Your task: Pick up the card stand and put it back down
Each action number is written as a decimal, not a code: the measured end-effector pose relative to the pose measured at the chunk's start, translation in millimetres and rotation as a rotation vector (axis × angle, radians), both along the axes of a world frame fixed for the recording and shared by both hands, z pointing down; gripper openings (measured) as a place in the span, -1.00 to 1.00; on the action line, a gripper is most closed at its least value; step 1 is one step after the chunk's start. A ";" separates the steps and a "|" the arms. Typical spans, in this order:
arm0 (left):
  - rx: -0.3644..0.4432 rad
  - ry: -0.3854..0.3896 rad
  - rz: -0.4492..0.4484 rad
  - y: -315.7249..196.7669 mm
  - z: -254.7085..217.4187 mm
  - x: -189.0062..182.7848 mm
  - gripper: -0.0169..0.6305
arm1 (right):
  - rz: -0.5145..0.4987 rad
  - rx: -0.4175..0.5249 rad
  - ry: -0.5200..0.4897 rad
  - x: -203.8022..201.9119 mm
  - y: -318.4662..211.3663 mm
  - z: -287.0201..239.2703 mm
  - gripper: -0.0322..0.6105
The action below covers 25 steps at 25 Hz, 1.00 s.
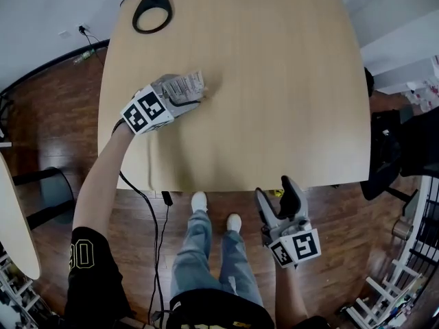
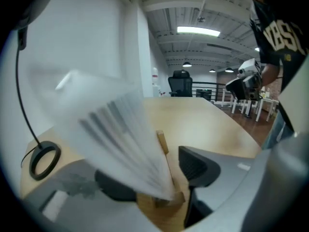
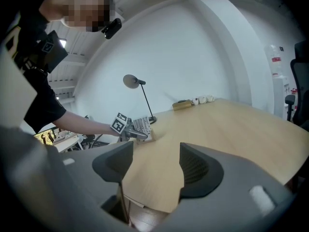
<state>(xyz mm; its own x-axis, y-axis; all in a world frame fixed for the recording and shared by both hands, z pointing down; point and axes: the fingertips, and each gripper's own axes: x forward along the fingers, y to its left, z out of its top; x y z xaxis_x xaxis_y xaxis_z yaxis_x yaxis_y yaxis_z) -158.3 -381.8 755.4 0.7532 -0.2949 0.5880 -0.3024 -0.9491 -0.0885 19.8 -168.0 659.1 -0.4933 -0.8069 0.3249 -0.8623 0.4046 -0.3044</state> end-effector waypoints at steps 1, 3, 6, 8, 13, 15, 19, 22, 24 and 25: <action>-0.014 0.003 -0.046 -1.0 -4.9 -5.9 -0.01 | -0.010 -0.002 -0.004 1.2 5.1 -2.9 0.04; -0.034 0.013 -0.156 4.8 -13.9 -23.3 0.00 | -0.029 -0.013 -0.011 4.9 18.1 -9.7 0.04; -0.002 0.069 -0.354 13.9 -48.1 -55.6 0.08 | -0.077 0.041 -0.023 6.6 20.7 -31.0 0.04; 0.058 0.134 -0.485 37.5 -86.6 -74.1 0.10 | -0.127 0.106 -0.031 4.2 24.1 -53.0 0.04; 0.085 0.338 -0.769 164.5 -183.9 -65.8 0.18 | -0.147 0.207 -0.046 22.8 61.5 -123.1 0.04; 0.131 0.381 -0.824 226.9 -225.1 -48.9 0.20 | -0.146 0.249 -0.055 28.6 82.5 -152.6 0.03; 0.307 0.410 -0.835 325.6 -297.7 -9.8 0.22 | -0.206 0.313 -0.078 16.6 121.4 -188.0 0.02; 0.378 0.478 -0.888 384.7 -319.0 10.1 0.22 | -0.240 0.349 -0.072 11.1 152.9 -206.5 0.02; 0.417 0.538 -0.930 411.4 -330.9 15.2 0.21 | -0.252 0.392 -0.054 1.7 170.0 -223.0 0.01; 0.432 0.552 -0.943 423.5 -333.9 16.7 0.18 | -0.253 0.407 -0.035 -4.1 180.0 -229.3 0.01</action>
